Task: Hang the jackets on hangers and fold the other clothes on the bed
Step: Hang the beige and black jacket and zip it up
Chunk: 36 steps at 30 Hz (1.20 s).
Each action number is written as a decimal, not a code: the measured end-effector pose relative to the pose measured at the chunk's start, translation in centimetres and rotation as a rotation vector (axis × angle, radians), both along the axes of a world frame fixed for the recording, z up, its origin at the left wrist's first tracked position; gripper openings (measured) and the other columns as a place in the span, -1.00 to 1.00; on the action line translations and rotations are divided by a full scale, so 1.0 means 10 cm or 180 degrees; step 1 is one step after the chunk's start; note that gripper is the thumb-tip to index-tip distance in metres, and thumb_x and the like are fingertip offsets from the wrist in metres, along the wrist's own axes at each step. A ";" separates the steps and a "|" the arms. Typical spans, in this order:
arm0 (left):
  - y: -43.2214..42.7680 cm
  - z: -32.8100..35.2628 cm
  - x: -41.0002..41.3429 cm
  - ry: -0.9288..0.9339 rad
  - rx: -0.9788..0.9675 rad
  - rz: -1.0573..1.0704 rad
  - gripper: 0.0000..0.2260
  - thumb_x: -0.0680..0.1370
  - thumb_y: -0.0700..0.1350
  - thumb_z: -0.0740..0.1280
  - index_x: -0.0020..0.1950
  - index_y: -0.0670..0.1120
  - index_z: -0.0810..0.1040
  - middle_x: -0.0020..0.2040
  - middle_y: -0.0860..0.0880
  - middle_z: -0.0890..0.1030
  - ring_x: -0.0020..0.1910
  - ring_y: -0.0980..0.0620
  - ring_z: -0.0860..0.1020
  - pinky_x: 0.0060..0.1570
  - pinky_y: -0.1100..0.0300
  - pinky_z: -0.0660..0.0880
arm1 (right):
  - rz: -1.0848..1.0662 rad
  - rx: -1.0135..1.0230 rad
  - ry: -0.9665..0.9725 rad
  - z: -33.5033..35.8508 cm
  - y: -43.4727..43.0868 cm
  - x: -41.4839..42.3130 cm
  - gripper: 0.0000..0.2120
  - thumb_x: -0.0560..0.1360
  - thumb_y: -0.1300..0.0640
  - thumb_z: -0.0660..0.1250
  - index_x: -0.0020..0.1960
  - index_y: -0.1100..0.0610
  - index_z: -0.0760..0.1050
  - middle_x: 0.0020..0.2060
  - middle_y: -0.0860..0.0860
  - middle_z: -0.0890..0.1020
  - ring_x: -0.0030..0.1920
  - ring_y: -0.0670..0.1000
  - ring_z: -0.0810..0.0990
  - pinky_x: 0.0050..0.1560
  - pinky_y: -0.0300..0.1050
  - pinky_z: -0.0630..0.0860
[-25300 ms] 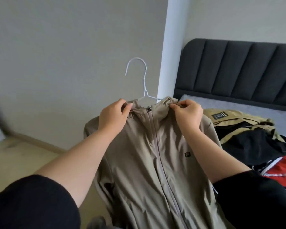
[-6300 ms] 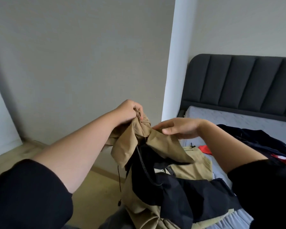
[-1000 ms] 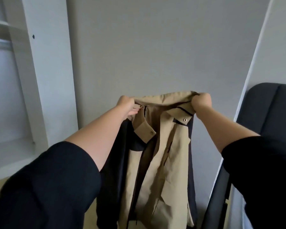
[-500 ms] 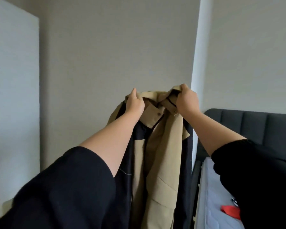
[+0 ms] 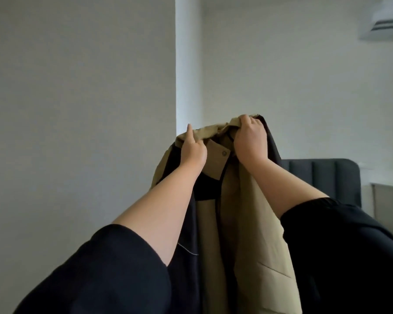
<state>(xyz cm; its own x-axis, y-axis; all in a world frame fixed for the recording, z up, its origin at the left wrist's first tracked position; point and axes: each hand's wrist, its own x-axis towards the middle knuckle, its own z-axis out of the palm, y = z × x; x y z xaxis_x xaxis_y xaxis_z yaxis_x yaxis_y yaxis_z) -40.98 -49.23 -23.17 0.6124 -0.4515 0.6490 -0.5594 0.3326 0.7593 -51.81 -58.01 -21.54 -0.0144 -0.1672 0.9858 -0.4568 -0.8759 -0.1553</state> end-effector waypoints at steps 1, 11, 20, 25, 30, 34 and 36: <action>-0.11 -0.18 -0.02 0.0044 0.0174 -0.0037 -0.51 0.66 -0.15 0.01 0.57 0.11 0.00 0.50 -0.02 0.25 0.26 -0.03 0.42 -0.09 0.35 0.32 | -0.0066 0.0106 0.0116 -0.14 -0.11 -0.03 -0.79 0.51 0.39 0.08 0.03 0.32 0.46 -0.07 0.22 0.59 -0.02 0.21 0.47 -0.06 0.00 0.33; -1.13 -2.51 0.23 0.0116 0.2490 -0.0460 -0.58 0.62 0.00 0.07 0.48 -0.01 0.28 0.40 -0.07 0.38 0.32 -0.09 0.36 0.30 0.08 0.29 | -0.0357 0.2244 0.1828 -2.59 -1.35 -0.07 -0.81 0.55 0.22 0.09 0.07 0.25 0.42 0.00 0.22 0.56 -0.02 0.22 0.52 -0.17 -0.08 0.35; -1.75 -4.20 0.05 0.0527 0.3632 -0.1345 -0.35 0.57 -0.10 0.23 0.57 0.05 -0.02 0.45 -0.06 0.30 0.30 -0.04 0.38 0.15 0.18 0.35 | -0.0601 0.3926 0.2982 -4.77 -1.87 -0.55 -0.55 0.59 -0.04 0.08 0.45 0.04 0.25 0.36 0.14 0.39 0.38 0.20 0.32 0.35 0.24 0.20; -2.02 -4.68 -0.31 -0.0696 0.3633 -0.0733 -0.35 0.57 -0.02 0.19 0.56 0.07 -0.08 0.57 -0.03 -0.13 0.54 -0.07 -0.06 0.45 -0.01 0.12 | -0.1487 0.4989 0.2856 -5.45 -1.91 -1.00 -0.49 0.58 -0.05 -0.05 0.53 -0.06 0.08 0.56 0.05 0.00 0.54 0.14 -0.11 0.36 0.44 -0.16; -2.25 -5.00 -0.80 -0.1442 0.3276 -0.0675 -0.34 0.55 0.02 0.17 0.57 0.05 -0.10 0.57 -0.06 -0.20 0.54 -0.04 -0.19 0.48 -0.06 -0.06 | -0.1971 0.5491 0.2436 -5.84 -1.95 -1.59 -0.45 0.57 -0.09 -0.06 0.55 -0.05 0.04 0.56 0.05 -0.04 0.54 0.14 -0.15 0.39 0.41 -0.21; -2.41 -5.28 -1.20 -0.1999 0.3907 -0.1356 -0.38 0.58 0.08 0.11 0.56 0.10 -0.11 0.57 -0.01 -0.21 0.54 -0.07 -0.22 0.48 -0.11 -0.09 | -0.1754 0.5598 0.2787 -6.03 -2.05 -2.03 -0.44 0.59 -0.20 -0.08 0.55 -0.08 0.04 0.51 0.04 0.21 0.53 0.12 0.06 0.40 0.37 -0.24; -2.47 -5.43 -1.37 -0.2011 0.4075 -0.1567 -0.39 0.58 0.11 0.10 0.56 0.13 -0.12 0.56 0.03 -0.24 0.53 -0.07 -0.26 0.48 -0.12 -0.13 | -0.1047 0.5924 0.2897 -6.11 -2.08 -2.13 -0.46 0.60 -0.23 -0.07 0.52 -0.07 0.15 0.45 0.01 0.35 0.47 0.12 0.24 0.48 0.25 -0.10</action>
